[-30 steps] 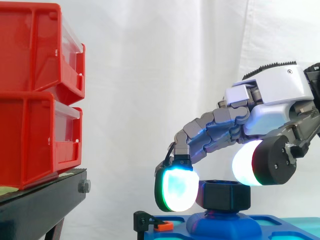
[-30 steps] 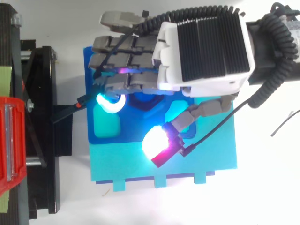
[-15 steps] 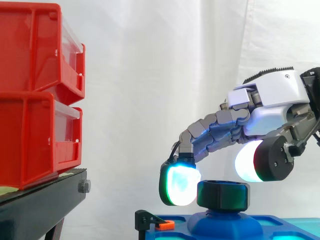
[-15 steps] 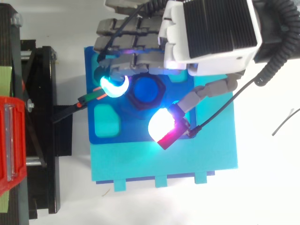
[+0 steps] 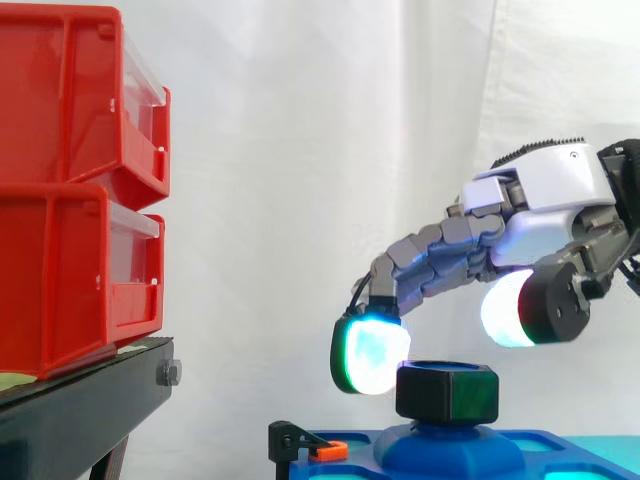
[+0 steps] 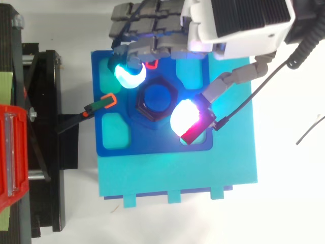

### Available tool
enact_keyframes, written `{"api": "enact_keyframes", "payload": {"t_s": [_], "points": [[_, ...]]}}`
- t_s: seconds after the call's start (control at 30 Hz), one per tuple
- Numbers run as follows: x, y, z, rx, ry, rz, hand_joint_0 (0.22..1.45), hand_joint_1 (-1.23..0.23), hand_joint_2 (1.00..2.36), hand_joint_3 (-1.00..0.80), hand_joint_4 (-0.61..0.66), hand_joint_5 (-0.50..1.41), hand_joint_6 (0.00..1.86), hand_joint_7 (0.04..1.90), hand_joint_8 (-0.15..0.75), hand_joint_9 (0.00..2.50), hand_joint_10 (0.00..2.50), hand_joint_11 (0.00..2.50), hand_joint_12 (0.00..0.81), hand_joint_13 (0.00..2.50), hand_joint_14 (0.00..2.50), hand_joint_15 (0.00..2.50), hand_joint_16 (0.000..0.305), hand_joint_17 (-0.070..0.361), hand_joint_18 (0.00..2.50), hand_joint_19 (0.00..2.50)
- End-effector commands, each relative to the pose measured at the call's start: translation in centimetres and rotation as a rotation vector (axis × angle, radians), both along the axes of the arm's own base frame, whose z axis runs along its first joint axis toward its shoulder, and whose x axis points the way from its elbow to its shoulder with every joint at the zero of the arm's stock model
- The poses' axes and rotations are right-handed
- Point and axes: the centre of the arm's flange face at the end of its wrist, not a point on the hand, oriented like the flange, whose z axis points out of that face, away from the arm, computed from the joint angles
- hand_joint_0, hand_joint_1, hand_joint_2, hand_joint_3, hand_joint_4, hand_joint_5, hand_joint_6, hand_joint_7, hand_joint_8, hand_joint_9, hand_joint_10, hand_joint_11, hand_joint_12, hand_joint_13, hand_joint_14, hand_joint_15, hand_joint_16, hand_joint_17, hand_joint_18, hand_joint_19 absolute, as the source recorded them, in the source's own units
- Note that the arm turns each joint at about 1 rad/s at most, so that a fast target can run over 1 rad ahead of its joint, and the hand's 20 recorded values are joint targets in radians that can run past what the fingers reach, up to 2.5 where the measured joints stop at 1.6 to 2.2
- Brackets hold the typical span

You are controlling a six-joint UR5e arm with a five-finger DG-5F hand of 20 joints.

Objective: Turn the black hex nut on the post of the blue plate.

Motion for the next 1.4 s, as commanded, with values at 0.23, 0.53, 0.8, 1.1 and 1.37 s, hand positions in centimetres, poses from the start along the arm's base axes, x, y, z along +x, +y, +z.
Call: {"api": "enact_keyframes", "payload": {"t_s": [0.23,0.53,0.8,1.1,1.37], "points": [[0.6,0.6,2.5,0.016,-0.004,0.012,0.45,-0.45,1.0,-0.5,0.29,-0.18,0.5,0.95,0.293,0.33,0.0,0.02,0.397,0.06,0.0,0.0,0.062,0.14,0.0,0.0],[1.4,1.9,2.8,0.018,-0.034,-0.007,0.45,-0.45,1.0,-0.5,0.29,-0.17,0.5,0.95,0.292,0.34,0.0,0.02,0.397,0.07,0.0,0.0,0.062,0.14,0.0,0.0],[2.0,4.3,2.4,0.009,-0.032,-0.011,0.45,-0.46,1.0,-0.5,0.29,-0.17,0.5,0.94,0.291,0.35,0.0,0.02,0.396,0.07,0.0,0.0,0.062,0.139,0.0,0.0],[2.2,5.8,2.2,0.007,-0.03,-0.022,0.45,-0.46,1.0,-0.5,0.29,-0.17,0.5,0.94,0.291,0.35,0.0,0.02,0.395,0.07,0.0,0.0,0.062,0.139,0.0,0.0],[2.2,7.1,0.9,0.013,-0.01,-0.045,0.45,-0.47,1.0,-0.5,0.29,-0.17,0.5,0.94,0.29,0.35,0.0,0.01,0.394,0.07,0.0,0.0,0.062,0.139,0.0,0.0]]}}
